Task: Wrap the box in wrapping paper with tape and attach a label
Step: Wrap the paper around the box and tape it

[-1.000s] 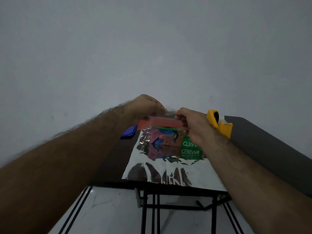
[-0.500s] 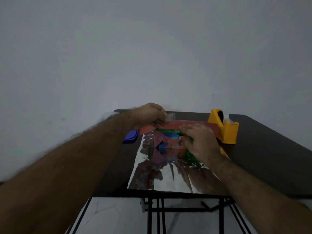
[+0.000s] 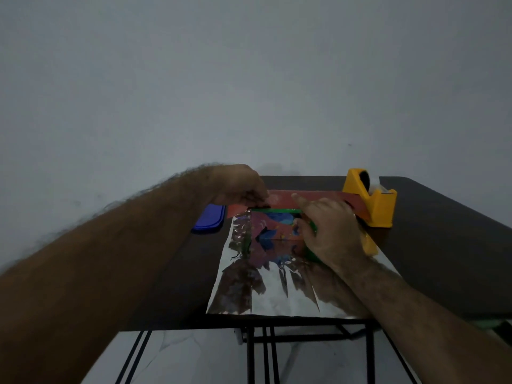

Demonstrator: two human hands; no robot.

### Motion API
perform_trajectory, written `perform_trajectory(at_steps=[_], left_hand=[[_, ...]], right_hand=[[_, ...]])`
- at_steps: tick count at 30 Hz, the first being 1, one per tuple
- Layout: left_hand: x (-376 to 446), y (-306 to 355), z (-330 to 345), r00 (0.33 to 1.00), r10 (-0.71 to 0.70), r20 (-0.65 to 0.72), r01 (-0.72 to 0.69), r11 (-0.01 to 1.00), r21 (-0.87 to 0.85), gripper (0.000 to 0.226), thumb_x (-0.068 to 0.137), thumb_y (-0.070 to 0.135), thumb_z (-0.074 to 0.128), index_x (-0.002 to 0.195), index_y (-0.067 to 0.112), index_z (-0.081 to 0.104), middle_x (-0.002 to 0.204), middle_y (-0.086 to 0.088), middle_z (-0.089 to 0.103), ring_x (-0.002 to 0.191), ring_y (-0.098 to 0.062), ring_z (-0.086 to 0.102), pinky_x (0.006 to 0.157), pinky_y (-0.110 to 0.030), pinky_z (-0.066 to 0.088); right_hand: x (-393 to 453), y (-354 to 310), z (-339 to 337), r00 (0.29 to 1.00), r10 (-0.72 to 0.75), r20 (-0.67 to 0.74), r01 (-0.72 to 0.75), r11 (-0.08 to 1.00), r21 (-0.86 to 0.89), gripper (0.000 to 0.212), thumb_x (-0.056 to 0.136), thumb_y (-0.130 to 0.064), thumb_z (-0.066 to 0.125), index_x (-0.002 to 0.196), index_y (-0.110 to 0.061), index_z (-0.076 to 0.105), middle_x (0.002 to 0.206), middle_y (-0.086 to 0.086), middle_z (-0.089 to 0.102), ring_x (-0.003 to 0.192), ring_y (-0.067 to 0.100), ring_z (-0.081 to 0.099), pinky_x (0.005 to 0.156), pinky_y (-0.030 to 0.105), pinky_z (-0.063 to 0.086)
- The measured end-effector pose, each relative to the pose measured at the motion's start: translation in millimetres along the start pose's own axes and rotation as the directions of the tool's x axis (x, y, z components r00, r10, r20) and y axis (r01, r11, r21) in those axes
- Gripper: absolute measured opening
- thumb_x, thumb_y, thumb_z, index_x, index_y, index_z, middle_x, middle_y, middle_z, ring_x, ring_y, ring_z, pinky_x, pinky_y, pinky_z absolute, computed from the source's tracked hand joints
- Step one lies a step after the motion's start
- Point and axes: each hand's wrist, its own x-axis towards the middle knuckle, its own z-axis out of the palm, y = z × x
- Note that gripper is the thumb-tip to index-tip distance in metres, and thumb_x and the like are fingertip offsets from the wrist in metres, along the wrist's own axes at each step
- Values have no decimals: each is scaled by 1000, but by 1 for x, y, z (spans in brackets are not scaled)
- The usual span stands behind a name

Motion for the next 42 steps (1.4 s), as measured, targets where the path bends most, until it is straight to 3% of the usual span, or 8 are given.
perform_trajectory(at_steps=[7, 11, 15, 21, 25, 30, 38, 42], left_hand=[[3, 10, 5, 998, -70, 5, 69, 992, 105, 8, 95, -1, 66, 100, -5, 71, 99, -17, 73, 91, -25, 71, 93, -35, 60], [2, 19, 11, 996, -93, -17, 94, 978, 186, 5, 92, -5, 68, 94, -1, 70, 91, -14, 71, 83, -22, 69, 81, -30, 61], [5, 28, 18, 989, -137, -58, 148, 946, 290, 5, 92, -3, 66, 90, 2, 68, 80, -11, 70, 71, -19, 66, 75, -29, 58], [6, 35, 24, 975, -196, -109, 224, 843, 489, 5, 92, -2, 63, 87, 1, 65, 78, -14, 64, 71, -23, 58, 78, -36, 49], [5, 37, 27, 967, -196, -165, 256, 785, 564, 5, 91, 0, 65, 86, 1, 66, 72, -12, 64, 62, -20, 58, 63, -31, 49], [2, 39, 34, 957, -219, -192, 291, 715, 636, 8, 91, 0, 62, 98, 2, 66, 88, -11, 62, 59, -16, 51, 66, -30, 47], [-13, 46, 26, 971, -83, -226, 228, 624, 747, 7, 95, 8, 66, 88, 8, 66, 76, -5, 64, 64, -18, 61, 74, -34, 58], [-19, 44, 31, 946, 209, -246, 77, 595, 800, 22, 92, 13, 71, 111, 1, 73, 107, -10, 73, 104, -26, 72, 90, -33, 59]], right_hand=[[-1, -7, 3, 994, -103, 35, 108, 973, -203, 71, 87, -27, 55, 157, -35, 46, 108, 3, 67, 100, 32, 60, 88, 50, 45], [-1, -7, 7, 992, -95, 83, 114, 957, -267, 70, 88, -26, 67, 154, -40, 49, 114, 8, 65, 106, 35, 59, 92, 53, 43], [0, -9, 9, 993, -74, 97, 96, 962, -254, 59, 89, -32, 56, 147, -38, 58, 115, 10, 66, 108, 36, 61, 95, 55, 45], [1, -10, 10, 991, -33, 131, 62, 973, -224, 60, 87, -32, 67, 146, -39, 58, 116, 10, 65, 110, 36, 60, 97, 56, 43], [0, -11, 9, 992, -25, 121, 50, 978, -201, 65, 83, -29, 79, 144, -39, 60, 115, 8, 65, 110, 35, 60, 97, 56, 43], [1, -13, 8, 991, -7, 134, 29, 986, -164, 63, 85, -29, 76, 145, -39, 59, 116, 7, 64, 113, 34, 59, 100, 55, 40], [-1, -14, 6, 990, 3, 138, 15, 991, -131, 59, 85, -34, 54, 144, -37, 61, 115, 10, 65, 112, 36, 60, 100, 57, 41], [0, -12, 7, 989, 5, 146, 14, 991, -130, 60, 88, -38, 51, 148, -40, 58, 117, 10, 66, 115, 36, 60, 102, 58, 40]])
